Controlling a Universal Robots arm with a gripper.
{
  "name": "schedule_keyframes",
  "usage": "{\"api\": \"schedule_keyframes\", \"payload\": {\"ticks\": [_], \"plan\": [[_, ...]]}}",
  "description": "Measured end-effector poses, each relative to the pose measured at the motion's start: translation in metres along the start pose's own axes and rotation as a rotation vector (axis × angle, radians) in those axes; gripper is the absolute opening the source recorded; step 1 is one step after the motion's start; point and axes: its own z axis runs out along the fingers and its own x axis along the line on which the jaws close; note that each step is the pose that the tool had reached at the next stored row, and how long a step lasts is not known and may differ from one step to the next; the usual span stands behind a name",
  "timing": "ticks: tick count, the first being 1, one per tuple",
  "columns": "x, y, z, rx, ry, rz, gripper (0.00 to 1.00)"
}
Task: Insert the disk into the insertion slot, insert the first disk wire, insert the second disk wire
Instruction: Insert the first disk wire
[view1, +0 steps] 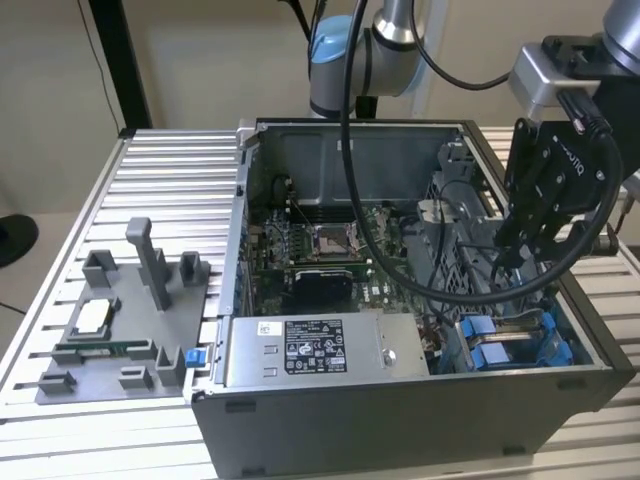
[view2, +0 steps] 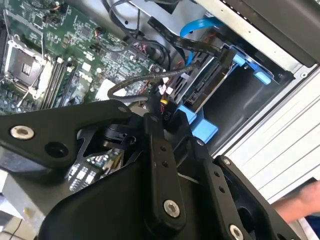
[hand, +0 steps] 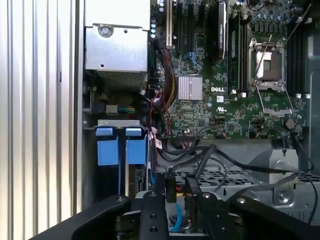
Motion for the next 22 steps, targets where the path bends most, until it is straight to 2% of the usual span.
{"api": "schedule_keyframes", "payload": {"ticks": [1, 2, 15, 16, 19, 21, 22], "plan": [[0.0000, 0.0000, 0.0000, 0.0000, -0.0062, 0.000, 0.00], [0.0000, 0.0000, 0.0000, -0.0001, -0.0090, 0.000, 0.00], [0.0006, -0.0001, 0.0007, -0.0035, -0.0094, 0.001, 0.00], [0.0008, -0.0001, 0.0010, -0.0033, -0.0081, 0.001, 0.00], [0.0015, -0.0002, 0.0019, 0.0052, -0.0010, -0.001, 0.00], [0.0024, -0.0001, 0.0021, 0.0141, 0.0066, -0.002, 0.00], [0.0033, 0.0000, 0.0019, 0.0182, 0.0129, -0.002, 0.00]]}}
